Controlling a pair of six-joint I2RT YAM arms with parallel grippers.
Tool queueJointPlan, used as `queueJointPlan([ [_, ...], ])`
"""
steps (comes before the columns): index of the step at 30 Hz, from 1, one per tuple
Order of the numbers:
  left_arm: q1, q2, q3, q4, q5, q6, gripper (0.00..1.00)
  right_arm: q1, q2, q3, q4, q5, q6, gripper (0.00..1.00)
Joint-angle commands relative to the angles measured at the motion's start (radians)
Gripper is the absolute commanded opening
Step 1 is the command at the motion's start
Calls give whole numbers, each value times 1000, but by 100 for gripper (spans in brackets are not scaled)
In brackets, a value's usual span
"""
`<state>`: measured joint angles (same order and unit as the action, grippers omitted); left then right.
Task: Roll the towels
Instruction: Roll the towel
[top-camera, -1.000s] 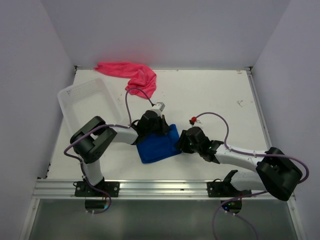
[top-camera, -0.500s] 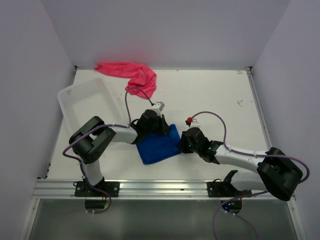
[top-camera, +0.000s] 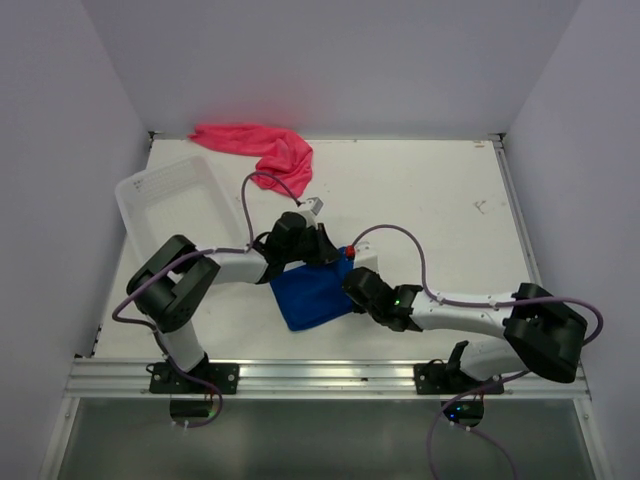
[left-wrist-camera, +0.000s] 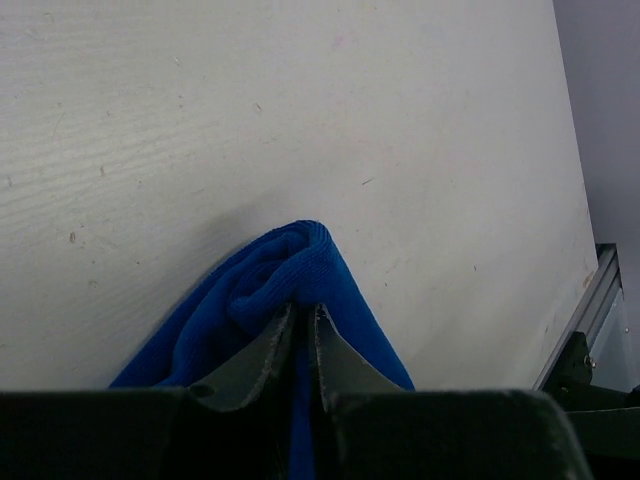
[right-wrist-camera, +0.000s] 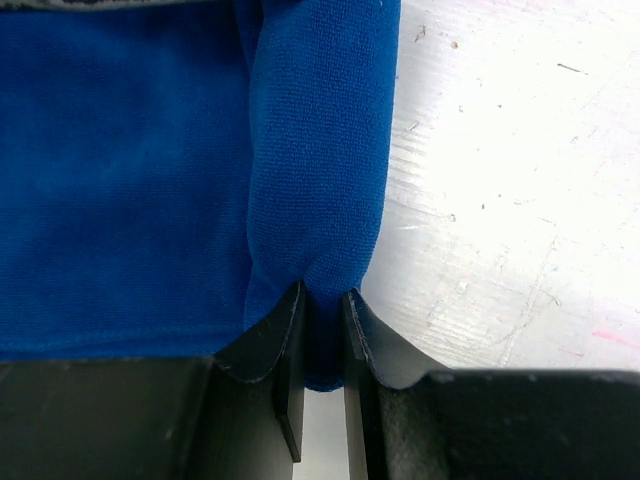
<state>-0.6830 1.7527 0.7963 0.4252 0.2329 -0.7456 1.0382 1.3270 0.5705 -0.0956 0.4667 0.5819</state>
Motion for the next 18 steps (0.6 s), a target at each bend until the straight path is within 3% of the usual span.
queueJointPlan([
  [1,19,-59,37,-6,5,-5,13,36,47,54,-99,110,-14,0],
  [18,46,-145,37,-36,51,-32,17,197,236,235,-257,329,36,0],
])
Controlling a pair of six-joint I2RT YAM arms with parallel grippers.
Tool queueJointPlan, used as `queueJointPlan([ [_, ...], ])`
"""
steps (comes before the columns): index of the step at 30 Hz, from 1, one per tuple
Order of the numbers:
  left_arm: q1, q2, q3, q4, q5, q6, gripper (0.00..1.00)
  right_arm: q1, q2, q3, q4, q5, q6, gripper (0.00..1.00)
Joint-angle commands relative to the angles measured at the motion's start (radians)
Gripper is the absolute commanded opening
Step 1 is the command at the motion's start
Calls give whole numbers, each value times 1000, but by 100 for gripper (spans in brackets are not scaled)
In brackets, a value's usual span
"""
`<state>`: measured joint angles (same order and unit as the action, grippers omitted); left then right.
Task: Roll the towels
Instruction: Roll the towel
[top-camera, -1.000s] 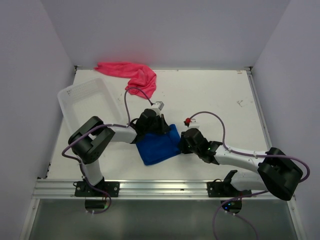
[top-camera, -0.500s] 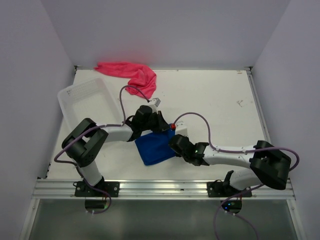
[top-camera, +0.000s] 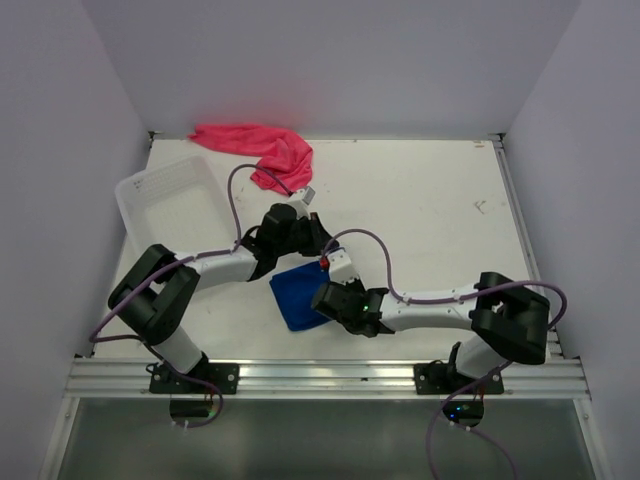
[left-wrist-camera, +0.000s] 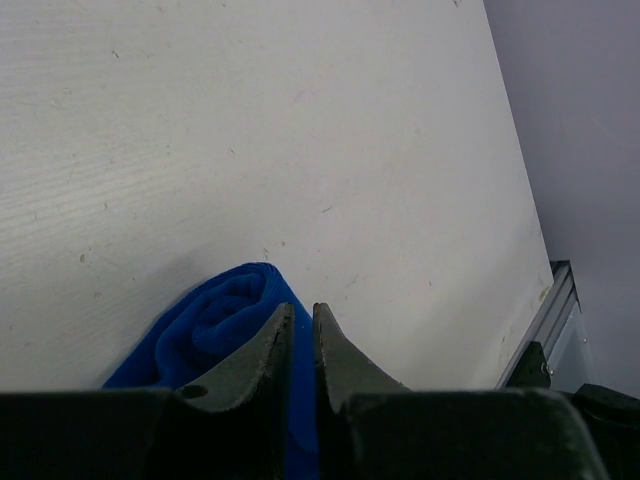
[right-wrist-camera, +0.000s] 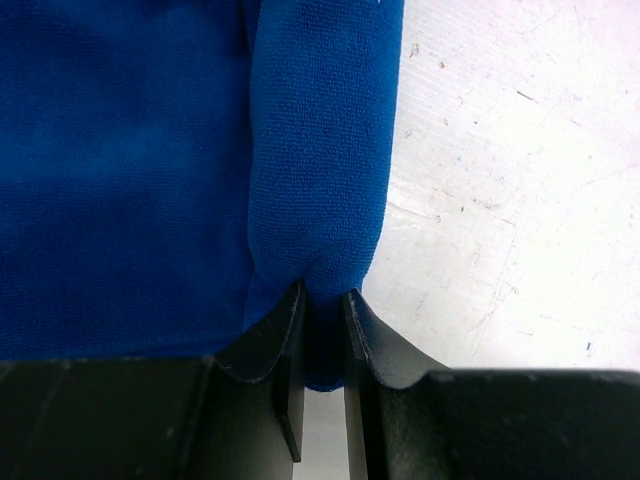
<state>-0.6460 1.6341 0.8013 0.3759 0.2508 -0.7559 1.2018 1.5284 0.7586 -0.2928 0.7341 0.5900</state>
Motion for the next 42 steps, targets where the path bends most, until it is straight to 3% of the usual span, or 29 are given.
queueJointPlan([
  [1,9,-25,32,15,39,-22,17,39,47,57,-74,71,21,0],
  [12,9,-17,-24,67,76,-30,17,119,262,258,-253,172,28,0],
  [15,-4,-7,2,11,48,26,16,131,305,301,-293,182,36,0],
  [21,-17,4,-42,-25,30,59,15,139,351,350,-331,186,39,0],
  [33,-50,81,-218,57,-38,20,8,137,355,358,-316,163,44,0],
  [37,-50,89,-258,61,-56,26,7,136,323,344,-304,145,47,3],
  [42,-52,109,-297,86,-59,13,5,128,266,326,-301,134,71,18],
])
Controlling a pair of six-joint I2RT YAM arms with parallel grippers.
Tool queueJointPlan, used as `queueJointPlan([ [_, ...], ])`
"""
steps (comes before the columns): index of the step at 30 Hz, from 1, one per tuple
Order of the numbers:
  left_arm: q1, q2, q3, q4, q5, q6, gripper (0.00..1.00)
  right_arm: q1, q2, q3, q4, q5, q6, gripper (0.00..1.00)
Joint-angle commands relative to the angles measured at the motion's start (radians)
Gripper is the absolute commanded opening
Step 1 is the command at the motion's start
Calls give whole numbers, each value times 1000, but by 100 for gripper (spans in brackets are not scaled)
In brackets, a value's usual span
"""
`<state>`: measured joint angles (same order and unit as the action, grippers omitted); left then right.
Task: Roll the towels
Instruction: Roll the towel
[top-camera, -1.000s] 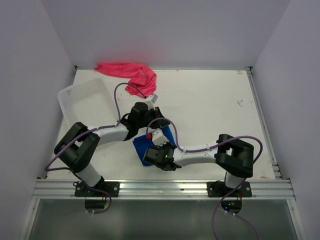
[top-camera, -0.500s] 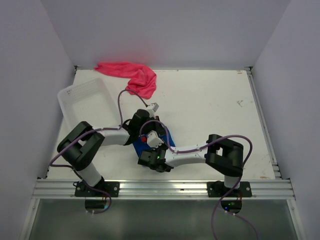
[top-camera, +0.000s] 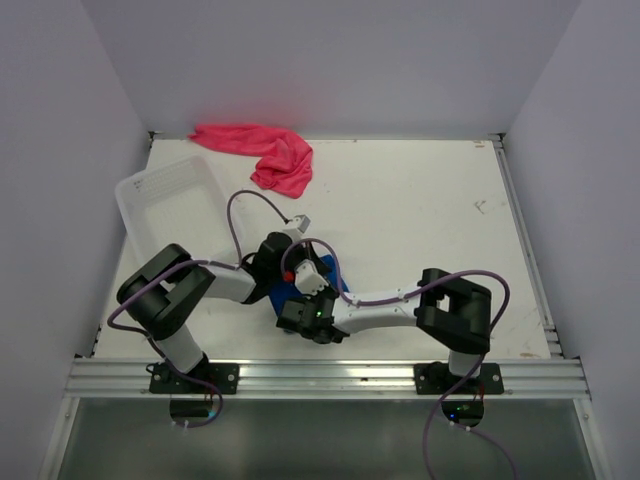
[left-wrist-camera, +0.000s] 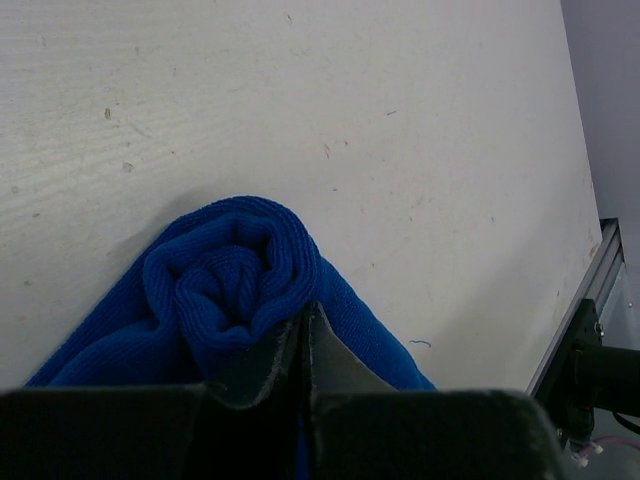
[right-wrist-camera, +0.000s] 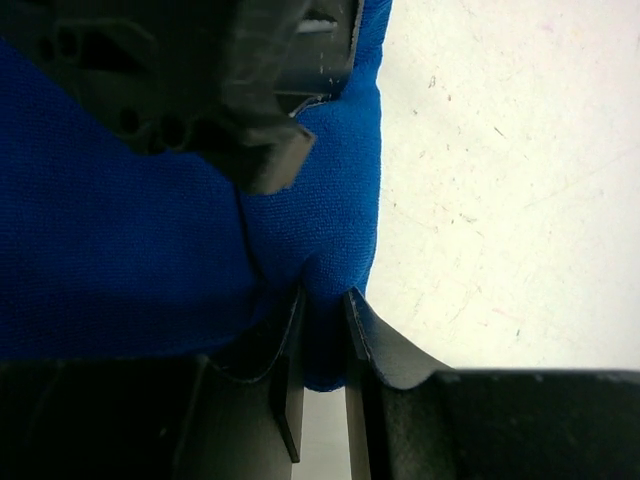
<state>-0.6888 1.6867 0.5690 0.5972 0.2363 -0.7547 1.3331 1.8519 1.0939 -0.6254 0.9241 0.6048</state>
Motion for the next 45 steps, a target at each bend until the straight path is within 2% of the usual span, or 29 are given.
queueJointPlan([
  [1,-9,56,-70,-128,-48,11,5,-8,-86,-18,33,-60,58,21],
  [10,-8,24,-124,-138,-71,43,4,-49,-316,-106,75,-163,56,48],
  [14,-8,10,-144,-116,-65,31,4,-93,-454,-191,145,-264,82,51],
  [17,-8,5,-147,-108,-58,26,4,-201,-565,-296,265,-463,130,51],
  [18,-8,7,-149,-105,-55,25,4,-230,-606,-327,353,-570,148,51],
  [20,-8,5,-153,-100,-54,25,4,-305,-640,-406,439,-666,156,52],
  [22,-8,5,-155,-97,-49,23,4,-362,-652,-442,510,-770,167,54],
  [25,-6,5,-159,-91,-46,20,4,-402,-637,-468,567,-846,176,56],
  [38,-8,-10,-172,-85,-43,15,4,-446,-517,-531,621,-877,167,56],
  [45,-8,-10,-167,-86,-43,12,4,-446,-468,-575,710,-912,191,54],
])
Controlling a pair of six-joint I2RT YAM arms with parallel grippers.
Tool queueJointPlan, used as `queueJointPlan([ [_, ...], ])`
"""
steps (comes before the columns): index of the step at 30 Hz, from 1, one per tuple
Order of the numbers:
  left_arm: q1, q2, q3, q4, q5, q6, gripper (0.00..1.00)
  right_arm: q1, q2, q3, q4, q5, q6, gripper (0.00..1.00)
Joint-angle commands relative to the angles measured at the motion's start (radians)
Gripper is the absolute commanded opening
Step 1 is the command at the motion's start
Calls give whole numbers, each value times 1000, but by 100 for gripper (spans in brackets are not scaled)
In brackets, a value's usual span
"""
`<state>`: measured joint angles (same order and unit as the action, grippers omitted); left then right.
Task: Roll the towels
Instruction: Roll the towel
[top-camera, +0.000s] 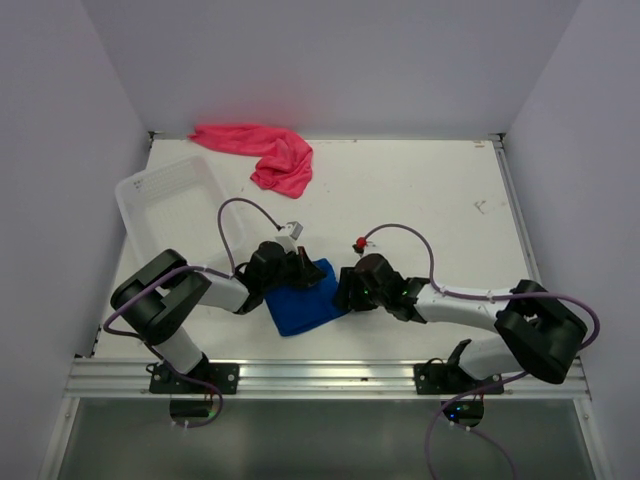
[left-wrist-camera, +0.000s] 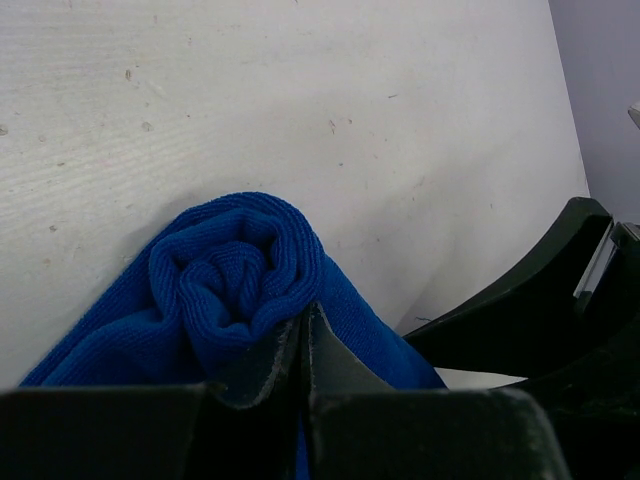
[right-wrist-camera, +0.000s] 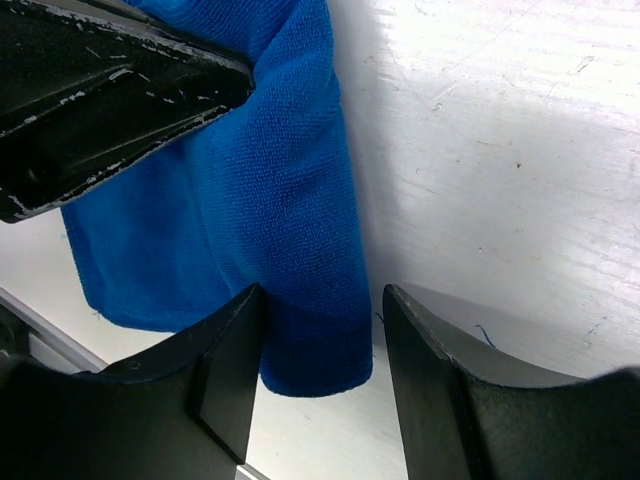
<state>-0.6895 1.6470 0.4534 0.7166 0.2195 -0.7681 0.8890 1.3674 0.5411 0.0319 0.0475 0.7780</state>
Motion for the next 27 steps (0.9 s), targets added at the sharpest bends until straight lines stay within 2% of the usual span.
queueJointPlan([
  [1,-7,30,-51,-210,-29,24,4,-2,15,-33,62,-40,23,53],
  [4,-5,33,-42,-212,-29,16,4,-2,6,-62,92,-43,43,44],
  [6,-7,39,-35,-217,-29,12,4,-2,1,-73,95,-43,40,35],
  [7,-5,40,-27,-217,-29,7,4,-2,-2,-78,95,-43,37,27],
  [9,-5,43,-16,-221,-25,1,5,-2,-19,-84,88,-43,18,21],
  [10,-5,43,4,-226,-23,-3,5,-2,-27,-81,77,-43,11,15],
  [14,-4,46,71,-269,-32,4,6,-1,-57,-56,2,5,-37,4],
  [17,-2,42,122,-304,-49,18,6,1,-79,-46,-55,25,-57,0],
  [27,44,40,200,-401,-98,67,6,-1,-145,-70,-105,106,-66,0],
])
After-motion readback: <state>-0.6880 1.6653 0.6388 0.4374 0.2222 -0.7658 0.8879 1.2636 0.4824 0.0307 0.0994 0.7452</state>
